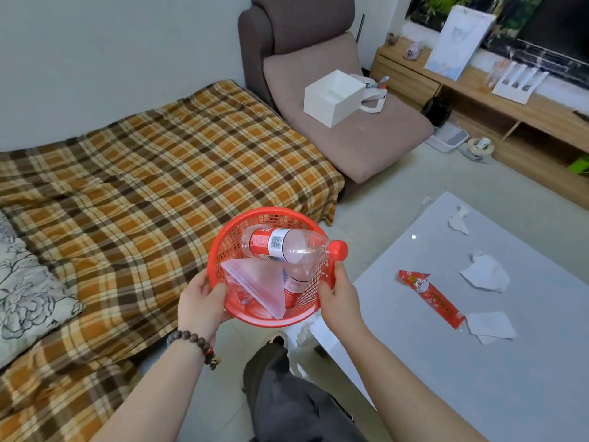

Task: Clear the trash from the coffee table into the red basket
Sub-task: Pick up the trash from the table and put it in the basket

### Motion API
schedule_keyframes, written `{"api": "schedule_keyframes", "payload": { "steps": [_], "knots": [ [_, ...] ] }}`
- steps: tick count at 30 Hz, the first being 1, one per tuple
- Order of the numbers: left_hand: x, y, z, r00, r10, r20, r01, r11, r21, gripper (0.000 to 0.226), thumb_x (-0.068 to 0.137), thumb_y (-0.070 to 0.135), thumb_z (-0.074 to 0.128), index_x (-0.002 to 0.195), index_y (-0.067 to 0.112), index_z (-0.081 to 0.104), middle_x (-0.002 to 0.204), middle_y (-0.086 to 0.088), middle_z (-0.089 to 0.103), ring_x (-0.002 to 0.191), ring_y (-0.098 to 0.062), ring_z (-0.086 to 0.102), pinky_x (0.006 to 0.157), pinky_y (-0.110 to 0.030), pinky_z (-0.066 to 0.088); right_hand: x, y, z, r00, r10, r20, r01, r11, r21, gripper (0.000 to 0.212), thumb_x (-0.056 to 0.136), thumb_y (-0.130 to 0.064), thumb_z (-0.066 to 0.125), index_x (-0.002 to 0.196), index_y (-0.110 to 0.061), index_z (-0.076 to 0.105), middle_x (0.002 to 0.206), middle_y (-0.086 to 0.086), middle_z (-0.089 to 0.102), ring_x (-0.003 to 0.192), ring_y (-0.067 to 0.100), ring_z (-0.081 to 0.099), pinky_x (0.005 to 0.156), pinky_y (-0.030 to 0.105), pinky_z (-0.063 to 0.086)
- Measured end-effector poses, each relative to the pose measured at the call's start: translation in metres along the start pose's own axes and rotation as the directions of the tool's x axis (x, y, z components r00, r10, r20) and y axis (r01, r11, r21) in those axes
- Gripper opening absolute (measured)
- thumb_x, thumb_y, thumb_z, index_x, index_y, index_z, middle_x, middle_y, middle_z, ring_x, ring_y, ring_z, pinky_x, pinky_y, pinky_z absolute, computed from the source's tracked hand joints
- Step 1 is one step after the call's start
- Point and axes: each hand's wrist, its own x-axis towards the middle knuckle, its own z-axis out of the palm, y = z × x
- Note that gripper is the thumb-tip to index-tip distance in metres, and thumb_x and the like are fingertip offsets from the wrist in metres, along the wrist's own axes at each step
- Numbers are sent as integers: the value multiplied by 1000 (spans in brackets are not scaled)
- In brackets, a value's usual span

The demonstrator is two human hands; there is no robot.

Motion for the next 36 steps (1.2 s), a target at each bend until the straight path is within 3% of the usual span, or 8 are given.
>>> {"api": "schedule_keyframes", "payload": {
  "steps": [7, 11, 16, 20, 22, 26, 30, 36],
  "knots": [
    [102, 54, 37, 994, -17, 105, 6, 995, 104, 38, 87, 3, 52, 108, 32, 67, 75, 5, 77, 58, -20, 73, 52, -34, 60, 91, -24, 18, 984, 88, -155, -76, 994, 83, 57, 91, -10, 43, 142, -33, 32, 102, -6, 67, 90, 14, 63, 76, 29, 49],
    [147, 87, 70, 977, -34, 213, 8, 992, 124, 37, 89, 3, 53, 106, 33, 65, 74, 4, 78, 56, -18, 72, 50, -32, 59, 126, -43, 12, 956, 135, -262, -111, 988, 103, 55, 92, -11, 43, 140, -36, 34, 91, -11, 65, 81, 7, 62, 63, 17, 43],
    [177, 109, 117, 960, -40, 277, -24, 975, 222, 35, 89, 8, 53, 90, 41, 68, 74, 2, 77, 59, -22, 72, 60, -42, 62, 151, -60, -8, 907, 186, -378, -144, 980, 136, 60, 90, -7, 42, 141, -36, 32, 98, -10, 63, 83, 8, 59, 65, 12, 41],
    [197, 125, 158, 933, -19, 360, -117, 929, 351, 27, 88, 13, 54, 89, 37, 67, 88, -5, 75, 82, -32, 73, 79, -53, 59, 170, -63, -21, 823, 277, -495, -217, 960, 177, 64, 86, -1, 40, 140, -34, 34, 86, -9, 61, 72, 4, 57, 56, 10, 38],
    [210, 134, 180, 894, -42, 446, -158, 902, 401, 24, 90, 14, 54, 101, 34, 60, 99, -7, 73, 88, -33, 72, 82, -54, 58, 182, -64, -27, 774, 318, -547, -240, 948, 211, 62, 86, -2, 39, 142, -30, 34, 85, -9, 60, 71, 3, 56, 59, 14, 41],
    [244, 157, 228, 784, -138, 605, -178, 883, 433, 30, 90, 8, 58, 93, 38, 55, 90, -8, 73, 68, -29, 74, 52, -42, 60, 210, -70, -43, 688, 375, -621, -240, 926, 292, 63, 87, -1, 37, 143, -28, 32, 114, -2, 63, 96, 17, 61, 86, 33, 51],
    [282, 180, 276, 641, -286, 712, -103, 887, 449, 29, 93, 10, 62, 119, 23, 57, 100, -17, 73, 73, -34, 74, 51, -42, 59, 245, -75, -59, 594, 433, -678, -253, 900, 354, 55, 89, -2, 39, 141, -22, 38, 113, 1, 63, 98, 19, 59, 85, 31, 47],
    [312, 200, 349, 506, -368, 780, -118, 866, 485, 21, 94, 7, 59, 108, 22, 61, 70, -4, 76, 56, -20, 73, 46, -34, 56, 278, -72, -80, 460, 524, -717, -246, 851, 464, 52, 89, -3, 40, 138, -22, 41, 118, 2, 63, 106, 22, 59, 92, 36, 47]
  ]
}}
